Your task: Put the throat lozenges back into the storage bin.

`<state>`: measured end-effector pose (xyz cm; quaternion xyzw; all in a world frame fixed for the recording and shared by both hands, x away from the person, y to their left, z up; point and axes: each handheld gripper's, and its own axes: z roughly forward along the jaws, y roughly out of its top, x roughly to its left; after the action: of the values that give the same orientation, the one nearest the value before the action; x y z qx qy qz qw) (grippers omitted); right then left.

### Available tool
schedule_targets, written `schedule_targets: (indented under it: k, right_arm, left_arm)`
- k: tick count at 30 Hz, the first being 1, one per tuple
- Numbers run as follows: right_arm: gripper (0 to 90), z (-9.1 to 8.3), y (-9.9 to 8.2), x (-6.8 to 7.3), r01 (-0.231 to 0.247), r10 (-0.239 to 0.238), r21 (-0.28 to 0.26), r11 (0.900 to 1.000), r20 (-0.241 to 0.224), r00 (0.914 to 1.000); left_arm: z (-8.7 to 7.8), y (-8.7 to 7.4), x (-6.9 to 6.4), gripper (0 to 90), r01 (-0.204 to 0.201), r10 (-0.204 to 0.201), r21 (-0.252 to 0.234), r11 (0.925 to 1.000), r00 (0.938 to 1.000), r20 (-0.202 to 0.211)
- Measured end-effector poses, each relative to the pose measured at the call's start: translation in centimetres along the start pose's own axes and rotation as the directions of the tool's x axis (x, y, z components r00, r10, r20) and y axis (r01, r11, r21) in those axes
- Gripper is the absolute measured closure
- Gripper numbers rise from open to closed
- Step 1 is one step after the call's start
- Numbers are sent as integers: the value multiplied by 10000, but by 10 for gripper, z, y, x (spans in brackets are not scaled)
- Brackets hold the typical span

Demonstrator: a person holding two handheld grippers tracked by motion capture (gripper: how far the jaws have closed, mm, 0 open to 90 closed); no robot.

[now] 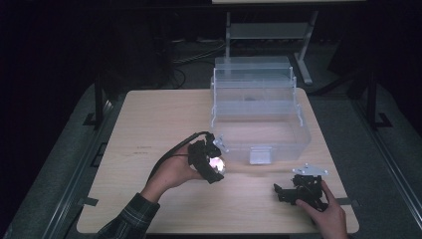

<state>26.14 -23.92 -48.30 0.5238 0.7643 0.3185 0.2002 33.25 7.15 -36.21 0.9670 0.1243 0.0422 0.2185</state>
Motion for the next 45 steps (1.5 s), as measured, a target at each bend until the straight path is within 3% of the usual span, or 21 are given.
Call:
schedule_targets:
  k: [31,45]
  right_arm:
    - [0,0,0,0,2,-2,8,10000,-8,10000]
    - [0,0,0,0,2,-2,8,10000,-11,10000]
  left_arm:
    - [-19,24,26,194,52,-61,-257,9997,9994,-333]
    - [-20,35,41,194,344,-370,-536,9980,9981,-484]
